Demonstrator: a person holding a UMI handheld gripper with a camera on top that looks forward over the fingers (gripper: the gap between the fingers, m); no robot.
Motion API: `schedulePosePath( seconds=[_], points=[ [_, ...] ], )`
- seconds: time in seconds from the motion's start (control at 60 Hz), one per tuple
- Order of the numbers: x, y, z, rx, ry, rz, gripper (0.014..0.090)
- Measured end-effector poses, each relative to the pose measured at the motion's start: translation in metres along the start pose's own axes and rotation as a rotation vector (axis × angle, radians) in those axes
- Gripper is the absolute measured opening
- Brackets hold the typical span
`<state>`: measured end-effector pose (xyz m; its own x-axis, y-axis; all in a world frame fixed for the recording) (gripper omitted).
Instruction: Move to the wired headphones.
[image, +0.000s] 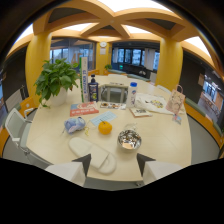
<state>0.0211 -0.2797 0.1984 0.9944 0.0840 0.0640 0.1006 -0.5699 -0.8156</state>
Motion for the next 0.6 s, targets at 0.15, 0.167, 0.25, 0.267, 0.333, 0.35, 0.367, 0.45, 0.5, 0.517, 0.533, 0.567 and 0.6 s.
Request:
schedulePosePath(
  seconds=[0.15,0.167,0.25,0.267,0.333,0.35,0.367,0.45,0.5,0.517,0.533,0.567,0.6],
  points=[
    [-0.007,0.01,-0.001,-0.003,0.036,0.004,0.0861],
    [-0.007,0.01,-0.001,-0.006,0.039,0.003,0.0864],
    [-0.003,0.009,0.002,-0.008,0.052,0.006,0.0862],
    [0.002,0.006,0.005,-0.011,0.052,0.006,0.0863],
    [0.012,0.005,0.016,-0.017,0.077,0.002,0.0865],
    [0.014,0.004,0.019,-0.019,0.082,0.001,0.0867],
    [0.016,0.002,0.022,-0.02,0.085,-0.001,0.0864],
    [0.024,-0.011,0.045,-0.013,0.082,-0.002,0.0867],
    [0.033,-0.018,0.061,-0.014,0.077,-0.001,0.0863],
    [0.036,-0.021,0.067,-0.015,0.078,-0.001,0.0863],
    [0.04,-0.023,0.074,-0.017,0.079,0.0,0.0864],
    [0.046,-0.028,0.088,-0.021,0.08,0.002,0.0863],
    [0.052,-0.033,0.103,-0.025,0.08,0.003,0.0863]
  ],
)
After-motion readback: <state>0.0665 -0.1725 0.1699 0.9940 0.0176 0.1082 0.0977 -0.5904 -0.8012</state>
